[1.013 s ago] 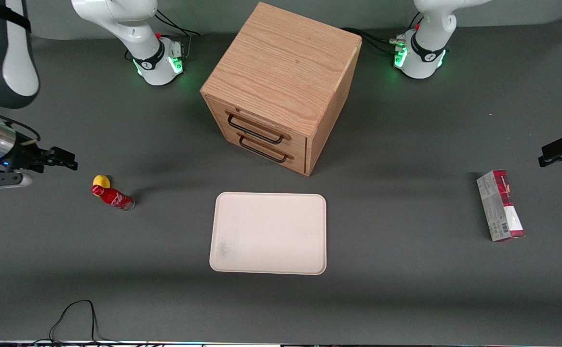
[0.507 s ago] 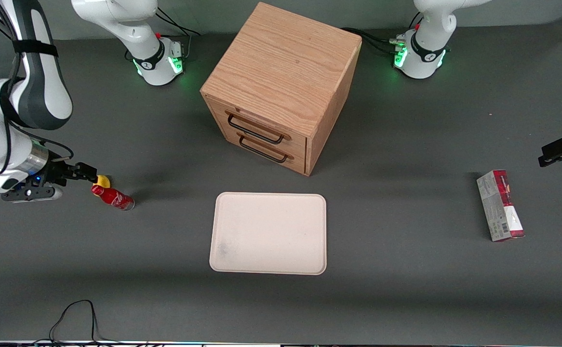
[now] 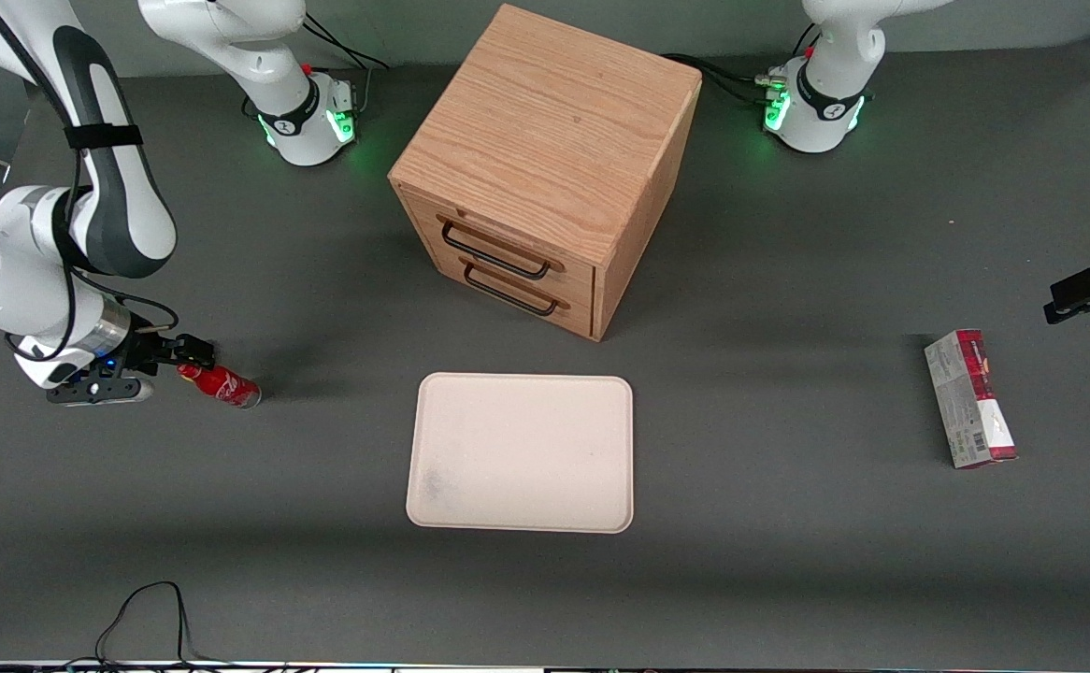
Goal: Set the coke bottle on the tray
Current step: 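Lower the open right gripper onto the red Coca-Cola bottle, then close the right gripper on the bottle and lift it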
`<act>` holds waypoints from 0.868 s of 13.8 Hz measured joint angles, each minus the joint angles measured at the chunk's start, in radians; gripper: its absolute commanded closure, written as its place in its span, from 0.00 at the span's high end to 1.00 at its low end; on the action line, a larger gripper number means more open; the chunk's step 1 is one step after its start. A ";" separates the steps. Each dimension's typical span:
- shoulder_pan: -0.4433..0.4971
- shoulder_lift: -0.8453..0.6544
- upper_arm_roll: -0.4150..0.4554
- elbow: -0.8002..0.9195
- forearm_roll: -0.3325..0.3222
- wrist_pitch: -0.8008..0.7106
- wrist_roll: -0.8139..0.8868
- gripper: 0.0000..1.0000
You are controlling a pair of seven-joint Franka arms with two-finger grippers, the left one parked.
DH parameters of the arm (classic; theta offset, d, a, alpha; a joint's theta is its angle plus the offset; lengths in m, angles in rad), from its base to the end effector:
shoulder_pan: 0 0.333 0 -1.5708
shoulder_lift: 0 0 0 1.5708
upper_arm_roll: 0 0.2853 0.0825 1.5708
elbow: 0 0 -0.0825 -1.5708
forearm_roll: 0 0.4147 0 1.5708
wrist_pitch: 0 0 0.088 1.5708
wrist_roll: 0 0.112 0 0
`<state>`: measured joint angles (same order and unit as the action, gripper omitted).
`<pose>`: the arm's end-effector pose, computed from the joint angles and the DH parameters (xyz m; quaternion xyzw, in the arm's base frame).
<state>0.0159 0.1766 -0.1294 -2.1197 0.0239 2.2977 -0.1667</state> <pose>0.5809 -0.0658 0.2749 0.9998 0.0197 0.0012 0.0026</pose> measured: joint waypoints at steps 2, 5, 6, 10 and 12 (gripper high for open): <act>0.000 0.013 0.000 -0.002 0.000 0.012 0.000 1.00; 0.000 0.022 0.002 -0.002 0.000 0.018 0.000 0.61; 0.000 0.022 0.003 -0.002 0.000 0.018 0.000 0.47; 0.000 0.022 0.004 -0.002 0.000 0.018 0.000 0.05; 0.001 0.022 0.004 -0.001 0.002 0.018 0.000 0.00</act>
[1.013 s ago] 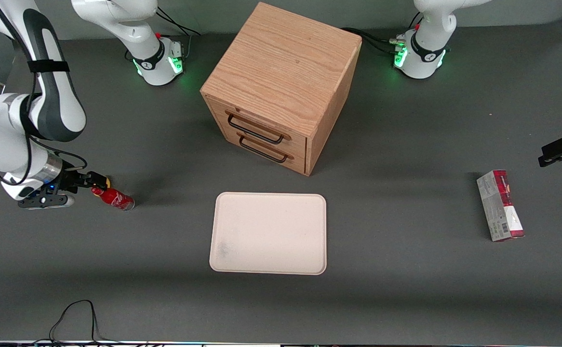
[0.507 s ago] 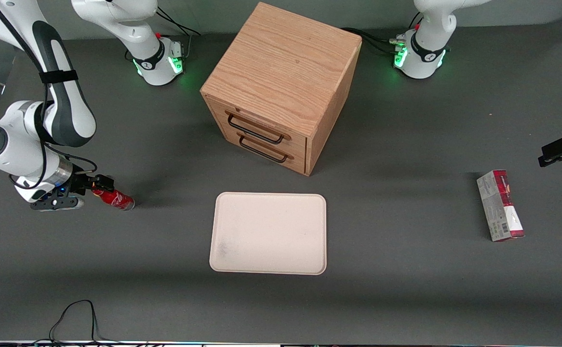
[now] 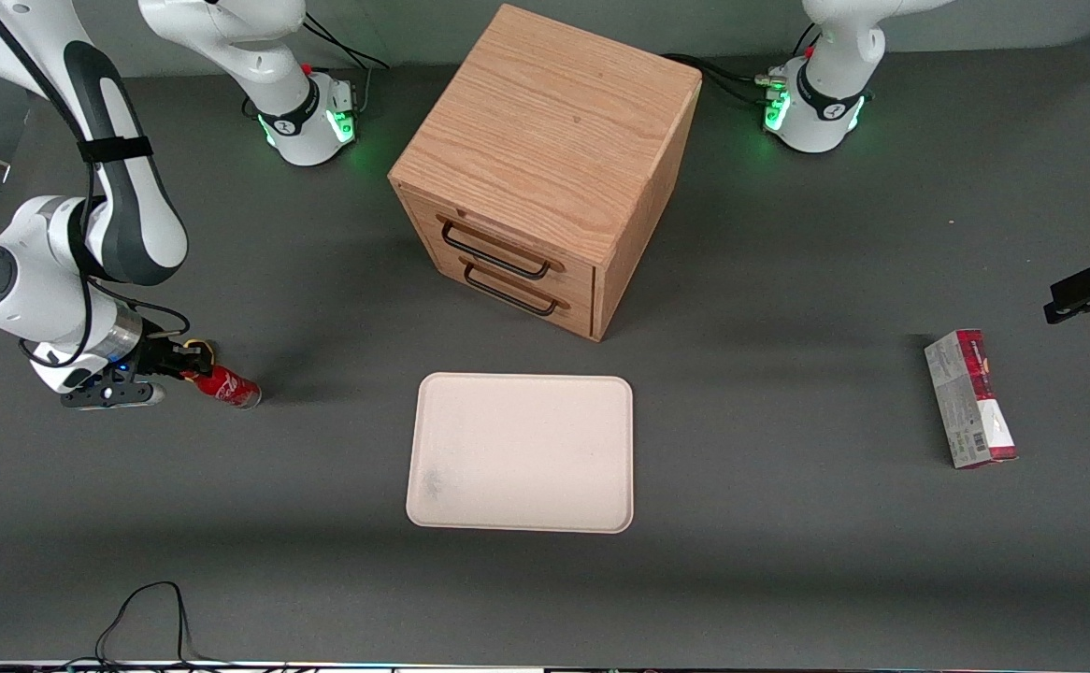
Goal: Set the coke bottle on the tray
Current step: 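Close the right gripper on the bottle and lift it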
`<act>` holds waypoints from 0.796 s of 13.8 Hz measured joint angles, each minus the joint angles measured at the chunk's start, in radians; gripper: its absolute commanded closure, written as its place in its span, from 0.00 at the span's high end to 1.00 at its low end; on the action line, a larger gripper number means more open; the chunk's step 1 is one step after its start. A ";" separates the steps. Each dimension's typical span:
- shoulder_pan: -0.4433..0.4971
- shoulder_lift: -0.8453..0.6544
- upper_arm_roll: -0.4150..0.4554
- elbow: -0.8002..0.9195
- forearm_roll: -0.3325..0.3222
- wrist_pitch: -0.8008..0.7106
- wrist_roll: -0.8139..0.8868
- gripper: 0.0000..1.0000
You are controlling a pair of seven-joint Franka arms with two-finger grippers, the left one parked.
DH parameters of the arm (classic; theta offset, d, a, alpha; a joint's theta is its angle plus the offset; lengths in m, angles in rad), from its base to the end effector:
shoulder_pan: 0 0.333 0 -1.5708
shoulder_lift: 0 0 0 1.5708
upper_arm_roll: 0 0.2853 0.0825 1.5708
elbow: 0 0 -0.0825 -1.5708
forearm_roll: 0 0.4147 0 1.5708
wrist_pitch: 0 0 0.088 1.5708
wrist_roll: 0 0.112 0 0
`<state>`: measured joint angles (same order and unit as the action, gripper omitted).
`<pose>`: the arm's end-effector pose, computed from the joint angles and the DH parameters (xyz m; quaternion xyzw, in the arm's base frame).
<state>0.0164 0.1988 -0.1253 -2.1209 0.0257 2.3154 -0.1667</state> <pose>0.5813 -0.0633 0.2630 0.9998 0.0214 -0.0017 0.0027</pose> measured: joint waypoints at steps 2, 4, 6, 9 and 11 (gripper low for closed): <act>0.000 0.000 0.000 0.002 0.000 0.001 0.000 0.00; 0.000 -0.002 0.000 0.024 0.000 -0.020 0.000 0.00; 0.000 -0.011 0.000 0.104 0.000 -0.144 0.000 0.00; 0.000 -0.041 0.000 0.276 0.000 -0.364 0.000 0.00; 0.000 -0.070 -0.001 0.382 0.000 -0.499 0.000 0.00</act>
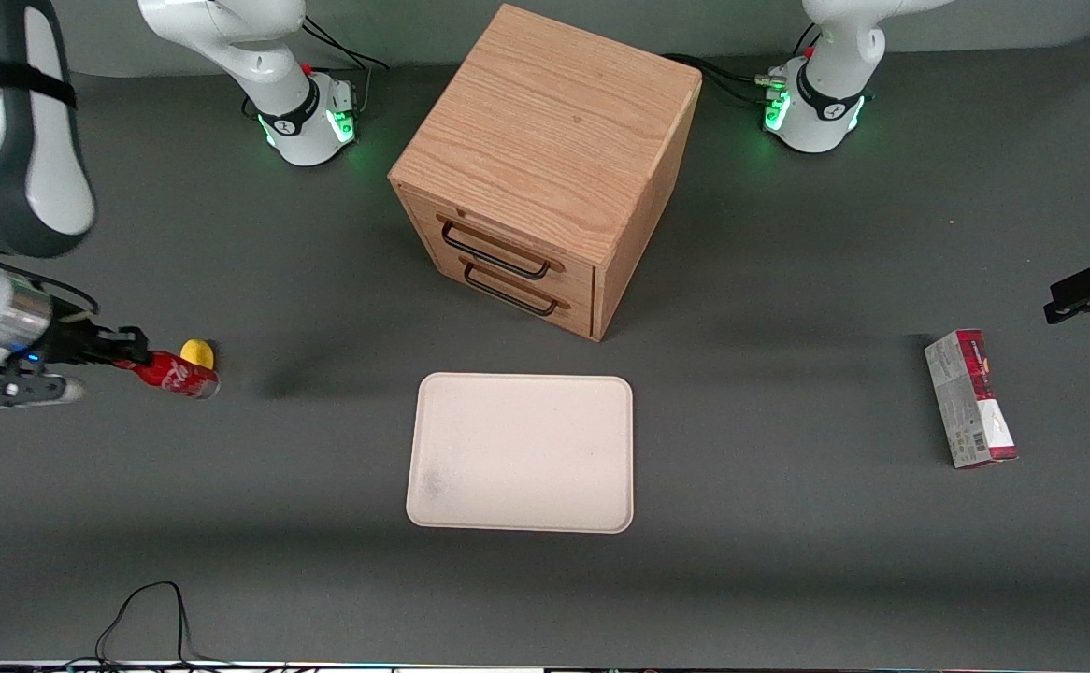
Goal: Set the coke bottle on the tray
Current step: 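Close the right gripper on the bottle and lift it, then carry the bottle with the right gripper over the white tray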
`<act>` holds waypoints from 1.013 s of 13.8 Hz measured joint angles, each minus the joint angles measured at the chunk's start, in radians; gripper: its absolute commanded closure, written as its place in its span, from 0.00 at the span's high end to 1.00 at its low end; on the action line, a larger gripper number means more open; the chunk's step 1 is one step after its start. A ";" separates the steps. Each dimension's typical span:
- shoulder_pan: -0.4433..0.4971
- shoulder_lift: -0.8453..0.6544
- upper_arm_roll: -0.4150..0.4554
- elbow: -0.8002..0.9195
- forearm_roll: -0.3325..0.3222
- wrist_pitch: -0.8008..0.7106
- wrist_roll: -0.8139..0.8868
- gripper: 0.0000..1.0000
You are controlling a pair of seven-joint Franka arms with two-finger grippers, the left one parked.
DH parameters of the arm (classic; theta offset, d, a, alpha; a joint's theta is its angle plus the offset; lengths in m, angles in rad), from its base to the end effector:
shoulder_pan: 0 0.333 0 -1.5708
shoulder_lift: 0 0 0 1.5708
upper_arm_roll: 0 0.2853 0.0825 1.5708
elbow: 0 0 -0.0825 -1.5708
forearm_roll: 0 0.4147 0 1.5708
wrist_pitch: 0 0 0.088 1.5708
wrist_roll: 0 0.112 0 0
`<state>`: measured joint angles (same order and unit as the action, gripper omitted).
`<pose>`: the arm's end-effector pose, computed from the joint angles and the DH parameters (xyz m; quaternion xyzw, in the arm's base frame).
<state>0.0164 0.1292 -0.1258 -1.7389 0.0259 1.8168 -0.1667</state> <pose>0.6181 -0.0631 0.4469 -0.9994 -0.0255 0.0243 0.0078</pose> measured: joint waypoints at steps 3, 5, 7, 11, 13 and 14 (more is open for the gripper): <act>0.000 -0.023 -0.001 0.157 0.000 -0.179 0.000 0.00; 0.000 -0.024 -0.001 0.222 0.000 -0.231 0.000 0.00; 0.001 -0.012 0.001 0.232 0.000 -0.232 0.000 0.00; 0.079 0.121 0.013 0.384 0.006 -0.216 0.022 0.00; 0.159 0.206 0.018 0.505 0.007 -0.217 0.079 0.00; 0.203 0.238 0.019 0.550 0.008 -0.218 0.122 0.00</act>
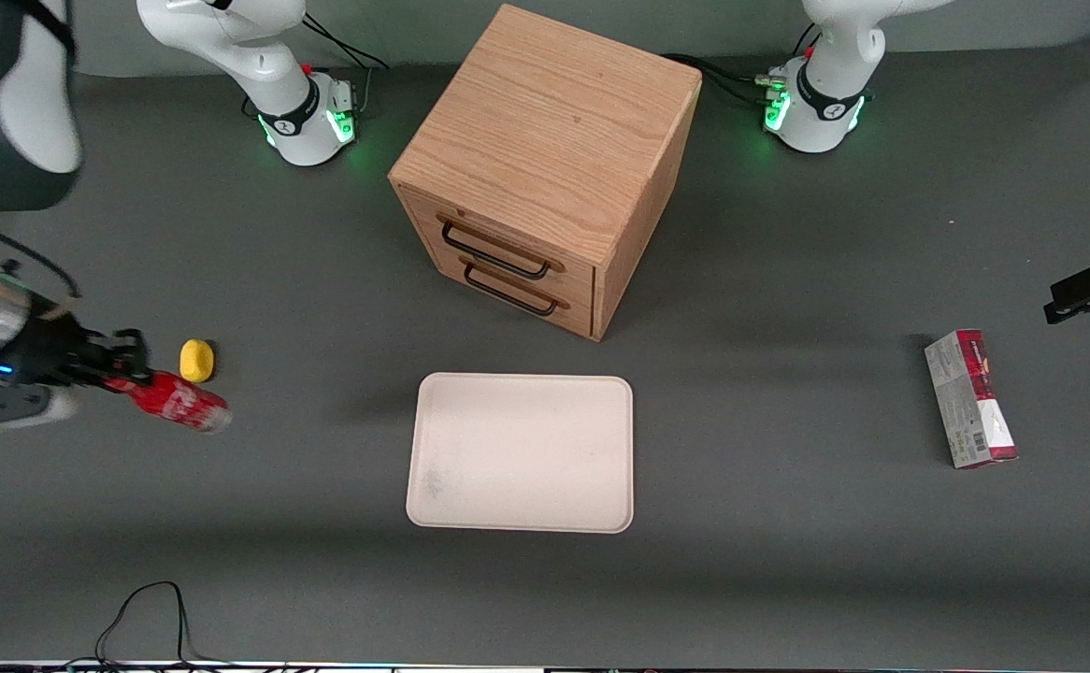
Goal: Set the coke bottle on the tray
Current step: 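Carry the bottle with the right gripper over the white tray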
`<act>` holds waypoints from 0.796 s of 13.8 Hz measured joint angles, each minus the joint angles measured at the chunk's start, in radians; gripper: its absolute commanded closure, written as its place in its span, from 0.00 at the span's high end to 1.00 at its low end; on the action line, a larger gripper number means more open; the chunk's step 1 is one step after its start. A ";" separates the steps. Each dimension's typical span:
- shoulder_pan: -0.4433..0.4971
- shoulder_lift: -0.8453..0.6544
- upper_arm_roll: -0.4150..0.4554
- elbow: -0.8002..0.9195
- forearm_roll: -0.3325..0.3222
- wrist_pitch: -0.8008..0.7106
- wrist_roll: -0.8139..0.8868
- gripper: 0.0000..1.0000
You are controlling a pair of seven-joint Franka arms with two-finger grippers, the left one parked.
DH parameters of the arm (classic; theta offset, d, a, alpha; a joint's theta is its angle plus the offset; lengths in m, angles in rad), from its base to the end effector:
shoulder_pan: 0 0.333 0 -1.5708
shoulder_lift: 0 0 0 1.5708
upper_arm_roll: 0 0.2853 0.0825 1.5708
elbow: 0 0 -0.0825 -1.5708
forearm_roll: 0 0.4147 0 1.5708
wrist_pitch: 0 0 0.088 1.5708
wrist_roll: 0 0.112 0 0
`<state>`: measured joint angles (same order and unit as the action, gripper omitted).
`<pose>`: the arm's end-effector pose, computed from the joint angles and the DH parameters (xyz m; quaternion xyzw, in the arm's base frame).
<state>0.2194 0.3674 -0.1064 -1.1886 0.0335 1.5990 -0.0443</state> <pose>0.6789 0.0940 0.5512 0.9963 0.0824 0.0225 0.0015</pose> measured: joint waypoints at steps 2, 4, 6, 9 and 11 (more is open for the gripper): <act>0.083 0.045 0.003 0.059 0.000 -0.005 0.098 0.00; 0.150 0.067 0.016 0.086 0.001 -0.008 0.182 0.00; 0.198 0.075 0.038 0.098 0.000 -0.010 0.265 0.00; 0.265 0.084 0.045 0.106 0.000 -0.012 0.314 0.00; 0.270 0.103 0.045 0.109 0.000 -0.007 0.315 0.00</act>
<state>0.4894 0.4706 -0.0615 -1.0799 0.0335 1.5924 0.2712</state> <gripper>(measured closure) 0.687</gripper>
